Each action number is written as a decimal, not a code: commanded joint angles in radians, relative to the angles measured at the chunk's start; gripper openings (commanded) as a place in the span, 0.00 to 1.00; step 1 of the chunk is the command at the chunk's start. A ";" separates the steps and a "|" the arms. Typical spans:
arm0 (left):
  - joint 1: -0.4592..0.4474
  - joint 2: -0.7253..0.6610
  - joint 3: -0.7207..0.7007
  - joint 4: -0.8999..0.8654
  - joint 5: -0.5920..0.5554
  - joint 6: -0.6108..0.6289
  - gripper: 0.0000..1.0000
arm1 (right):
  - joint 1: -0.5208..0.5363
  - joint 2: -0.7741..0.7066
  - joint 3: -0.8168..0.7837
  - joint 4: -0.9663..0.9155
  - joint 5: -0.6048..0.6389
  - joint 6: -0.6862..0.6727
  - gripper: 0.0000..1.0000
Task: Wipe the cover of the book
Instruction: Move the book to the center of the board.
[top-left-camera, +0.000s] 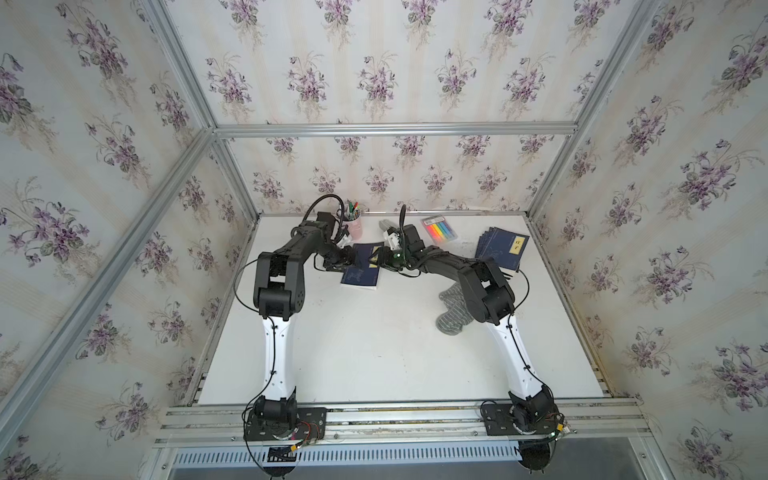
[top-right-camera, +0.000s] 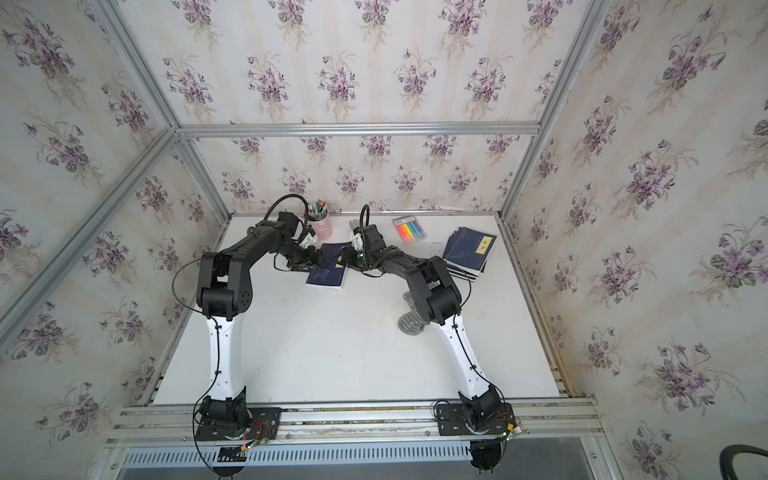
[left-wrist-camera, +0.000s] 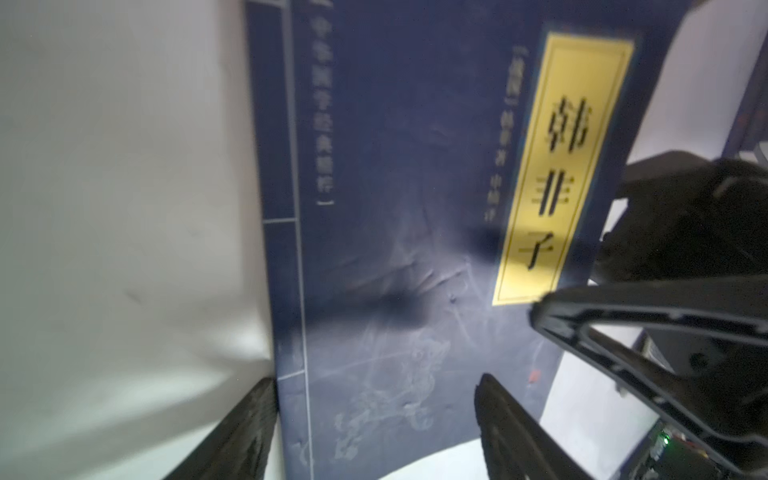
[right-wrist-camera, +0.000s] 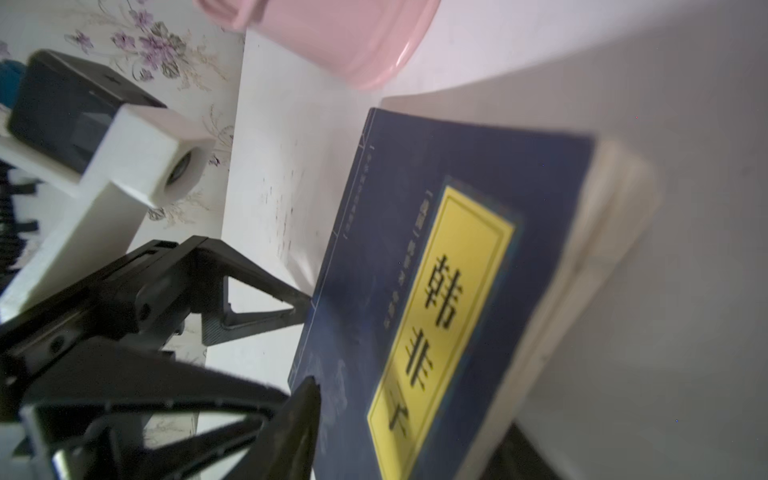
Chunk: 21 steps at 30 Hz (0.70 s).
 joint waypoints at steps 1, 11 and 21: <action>-0.023 -0.097 -0.148 0.139 0.077 -0.049 0.73 | 0.015 -0.048 -0.103 -0.100 0.050 -0.033 0.49; -0.208 -0.382 -0.600 0.399 0.064 -0.199 0.70 | 0.089 -0.352 -0.525 -0.105 0.261 -0.109 0.32; -0.371 -0.539 -0.778 0.533 0.032 -0.343 0.70 | 0.147 -0.735 -0.831 -0.270 0.599 -0.079 0.53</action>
